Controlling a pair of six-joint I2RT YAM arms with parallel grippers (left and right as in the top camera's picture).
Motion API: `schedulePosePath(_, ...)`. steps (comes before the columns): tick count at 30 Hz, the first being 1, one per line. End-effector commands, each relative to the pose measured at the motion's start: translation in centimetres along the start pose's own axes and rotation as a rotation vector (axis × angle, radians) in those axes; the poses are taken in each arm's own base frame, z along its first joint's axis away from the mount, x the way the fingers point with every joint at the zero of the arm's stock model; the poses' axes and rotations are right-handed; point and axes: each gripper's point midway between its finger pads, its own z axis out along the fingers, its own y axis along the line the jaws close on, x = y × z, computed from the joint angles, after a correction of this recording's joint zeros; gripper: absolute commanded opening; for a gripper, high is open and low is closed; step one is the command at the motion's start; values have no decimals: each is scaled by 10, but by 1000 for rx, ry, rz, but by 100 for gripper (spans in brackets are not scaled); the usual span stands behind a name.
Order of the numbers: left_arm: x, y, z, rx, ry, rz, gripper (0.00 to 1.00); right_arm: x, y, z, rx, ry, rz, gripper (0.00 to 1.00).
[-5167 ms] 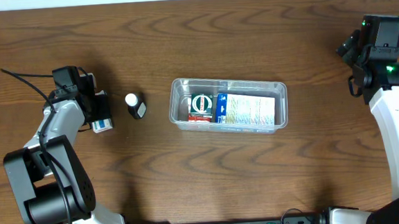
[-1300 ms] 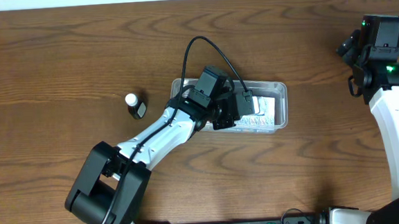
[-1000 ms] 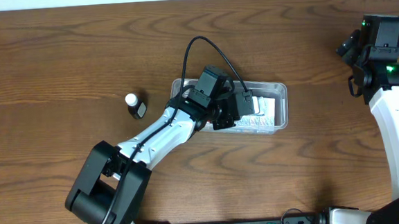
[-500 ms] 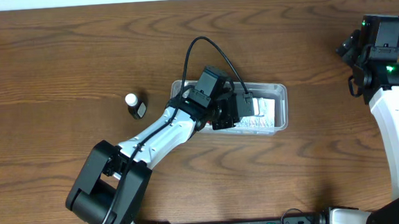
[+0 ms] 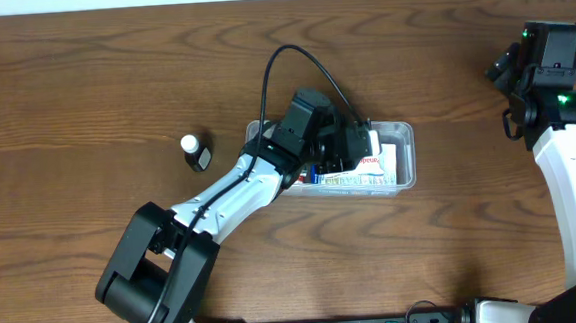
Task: Pack container
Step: 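Open the left gripper to release the tube in the container, then withdraw the left gripper toward the dark brown bottle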
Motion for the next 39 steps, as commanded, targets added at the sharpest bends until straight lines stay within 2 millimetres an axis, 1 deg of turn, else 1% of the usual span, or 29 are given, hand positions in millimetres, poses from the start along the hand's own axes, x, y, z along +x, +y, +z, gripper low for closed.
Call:
schedulePosePath(1,-22,13,-13,-45,-55,-102,63,-2,-3,1,11,-7,17,99)
schedulePosePath(3,-37,18,-27,-67,-85,-140,64,-2,-3,1,12,-7,17,99)
schedulePosePath(5,-53,24,-47,-91,-115,-198,65,-2,-3,1,12,-7,17,99)
schedulePosePath(8,-73,36,-85,-155,-147,-330,76,-2,-3,1,12,-7,17,99)
schedulePosePath(9,-75,44,-104,-204,-149,-406,78,-2,-3,1,12,-7,17,99)
schedulePosePath(10,-74,52,-120,-255,-146,-464,85,-2,-3,1,11,-7,17,99)
schedulePosePath(11,-73,59,-141,-311,-145,-521,94,-2,-3,1,12,-7,17,99)
schedulePosePath(12,-72,63,-157,-342,-147,-551,98,-2,-3,1,12,-7,17,99)
schedulePosePath(13,-71,66,-176,-369,-153,-584,98,-2,-3,1,12,-7,17,99)
schedulePosePath(14,-70,69,-200,-407,-167,-615,98,-2,-3,1,12,-7,17,99)
schedulePosePath(17,-65,72,-248,-489,-196,-696,98,-2,-3,1,12,-7,17,99)
schedulePosePath(19,-58,68,-274,-534,-191,-730,98,-2,-3,1,12,-7,17,99)
schedulePosePath(20,-50,67,-284,-565,-176,-759,98,-2,-3,1,12,-7,17,99)
schedulePosePath(22,-29,74,-305,-688,-146,-874,98,-2,-3,1,12,-7,17,99)
schedulePosePath(25,10,83,-323,-844,-34,-981,98,-2,-3,1,11,-7,17,99)
schedulePosePath(28,35,86,-326,-869,52,-1085,98,-2,-3,1,12,-7,17,99)
schedulePosePath(31,65,93,-326,-875,168,-1234,98,-2,-3,1,12,-7,17,99)
schedulePosePath(35,105,99,-317,-825,375,-1370,98,-2,-3,1,12,-7,17,99)
schedulePosePath(39,136,98,-294,-738,533,-1449,98,-2,-3,1,12,-7,17,99)
